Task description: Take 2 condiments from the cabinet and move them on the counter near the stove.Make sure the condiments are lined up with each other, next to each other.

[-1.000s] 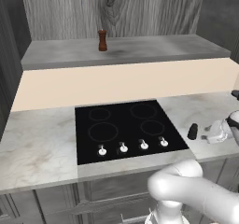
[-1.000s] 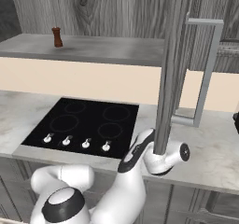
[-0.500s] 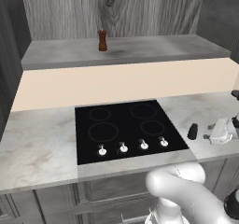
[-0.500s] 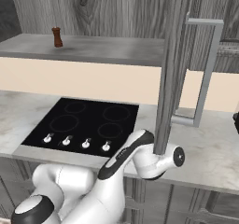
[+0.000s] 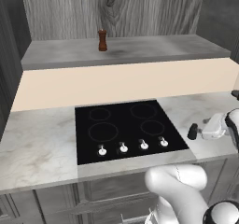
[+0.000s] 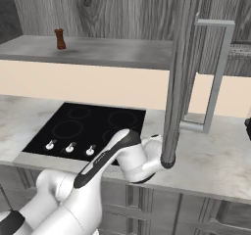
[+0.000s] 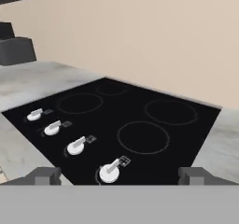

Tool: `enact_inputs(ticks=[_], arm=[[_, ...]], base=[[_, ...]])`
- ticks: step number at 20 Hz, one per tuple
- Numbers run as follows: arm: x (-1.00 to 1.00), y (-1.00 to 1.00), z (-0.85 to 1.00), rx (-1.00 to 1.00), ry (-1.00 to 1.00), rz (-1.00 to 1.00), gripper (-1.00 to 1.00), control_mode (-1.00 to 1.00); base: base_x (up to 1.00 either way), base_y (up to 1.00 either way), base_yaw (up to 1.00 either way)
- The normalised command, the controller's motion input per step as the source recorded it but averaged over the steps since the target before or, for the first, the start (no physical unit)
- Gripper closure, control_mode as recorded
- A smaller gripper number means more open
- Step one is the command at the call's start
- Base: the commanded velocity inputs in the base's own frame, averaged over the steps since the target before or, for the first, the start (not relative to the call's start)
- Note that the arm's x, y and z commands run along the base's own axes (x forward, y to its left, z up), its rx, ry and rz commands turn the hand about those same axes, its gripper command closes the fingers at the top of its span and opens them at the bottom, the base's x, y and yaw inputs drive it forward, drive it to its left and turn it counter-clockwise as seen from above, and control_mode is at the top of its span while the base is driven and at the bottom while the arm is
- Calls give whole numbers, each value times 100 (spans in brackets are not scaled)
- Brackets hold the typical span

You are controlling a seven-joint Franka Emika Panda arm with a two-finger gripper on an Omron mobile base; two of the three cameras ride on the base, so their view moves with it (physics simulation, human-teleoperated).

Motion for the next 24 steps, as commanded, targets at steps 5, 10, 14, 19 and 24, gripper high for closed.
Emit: enact_inputs(ticks=[5, 10, 14, 19, 24], arm=[[-3, 31, 45, 0, 0, -3, -100, -100], [-8, 30, 50, 0, 0, -3, -100, -100], [-16, 25, 57, 0, 0, -3, -100, -100], [-17, 28, 53, 0, 4, -3, -100, -100], [-12, 29, 44, 0, 7, -3, -100, -100]], base=[[0, 0, 0], [0, 0, 0], [0, 0, 0], [0, 0, 0], [0, 0, 0]])
